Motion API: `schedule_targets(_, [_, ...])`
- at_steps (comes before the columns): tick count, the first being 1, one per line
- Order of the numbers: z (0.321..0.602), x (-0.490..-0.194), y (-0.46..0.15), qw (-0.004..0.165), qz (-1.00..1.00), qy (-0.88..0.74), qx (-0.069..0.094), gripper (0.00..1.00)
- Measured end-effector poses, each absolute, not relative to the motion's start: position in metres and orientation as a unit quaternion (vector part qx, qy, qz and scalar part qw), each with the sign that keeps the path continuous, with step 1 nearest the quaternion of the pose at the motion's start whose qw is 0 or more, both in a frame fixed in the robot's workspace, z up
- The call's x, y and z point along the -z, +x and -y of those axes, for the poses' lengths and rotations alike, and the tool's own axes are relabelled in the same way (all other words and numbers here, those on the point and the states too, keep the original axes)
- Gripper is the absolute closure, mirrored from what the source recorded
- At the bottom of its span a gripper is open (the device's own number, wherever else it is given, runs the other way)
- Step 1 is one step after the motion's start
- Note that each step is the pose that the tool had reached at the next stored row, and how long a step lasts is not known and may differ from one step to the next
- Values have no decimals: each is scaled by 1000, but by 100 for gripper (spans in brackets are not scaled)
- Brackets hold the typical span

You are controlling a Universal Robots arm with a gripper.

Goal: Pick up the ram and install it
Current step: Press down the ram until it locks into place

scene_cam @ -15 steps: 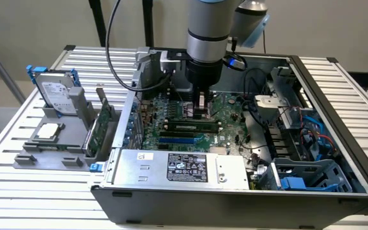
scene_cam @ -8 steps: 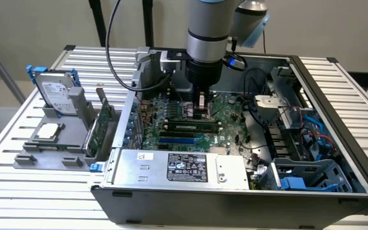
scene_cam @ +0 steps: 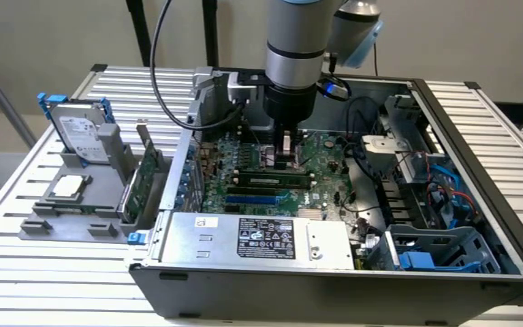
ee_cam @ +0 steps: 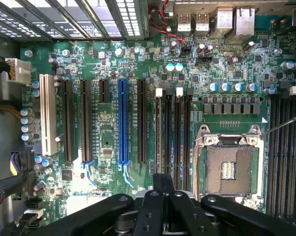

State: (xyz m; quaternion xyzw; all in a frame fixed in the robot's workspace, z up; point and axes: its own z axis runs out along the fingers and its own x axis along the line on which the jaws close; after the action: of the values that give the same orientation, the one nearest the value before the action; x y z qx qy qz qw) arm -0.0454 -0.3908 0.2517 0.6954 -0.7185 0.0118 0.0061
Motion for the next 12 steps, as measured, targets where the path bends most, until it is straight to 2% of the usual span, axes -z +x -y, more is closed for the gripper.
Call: schedule_targets(12, [391, -247, -46, 7, 718, 695, -13, 100])
